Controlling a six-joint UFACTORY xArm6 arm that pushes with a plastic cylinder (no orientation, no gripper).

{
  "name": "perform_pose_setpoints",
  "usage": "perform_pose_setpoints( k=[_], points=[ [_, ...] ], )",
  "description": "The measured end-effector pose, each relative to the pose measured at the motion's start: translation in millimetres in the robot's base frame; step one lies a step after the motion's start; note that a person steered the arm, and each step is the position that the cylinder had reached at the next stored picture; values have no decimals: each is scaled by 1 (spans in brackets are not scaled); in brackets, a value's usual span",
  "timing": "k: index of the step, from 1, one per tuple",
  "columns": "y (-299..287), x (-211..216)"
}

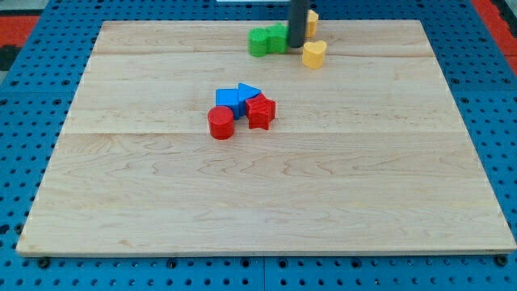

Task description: Separate the green blocks

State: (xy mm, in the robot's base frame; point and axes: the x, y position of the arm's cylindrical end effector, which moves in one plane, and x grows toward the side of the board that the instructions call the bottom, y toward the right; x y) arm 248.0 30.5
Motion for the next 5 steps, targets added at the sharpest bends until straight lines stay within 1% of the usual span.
perform_pose_setpoints(
  k=[1,2,3,4,5],
  points=[
    [-62,0],
    [-73,26],
    [-124,53],
    [-204,36],
    [-223,-25]
  ],
)
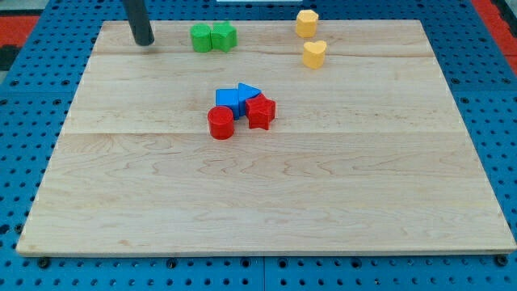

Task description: Separate the green blocks

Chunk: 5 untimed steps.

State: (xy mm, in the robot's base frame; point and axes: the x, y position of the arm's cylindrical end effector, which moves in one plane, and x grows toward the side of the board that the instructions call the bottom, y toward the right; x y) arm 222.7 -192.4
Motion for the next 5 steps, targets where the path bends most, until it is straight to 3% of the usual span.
perform_pose_setpoints(
  k=[1,2,3,4,5],
  points=[
    [65,-6],
    [132,23],
    [174,29],
    [175,41],
    [212,71]
  ],
)
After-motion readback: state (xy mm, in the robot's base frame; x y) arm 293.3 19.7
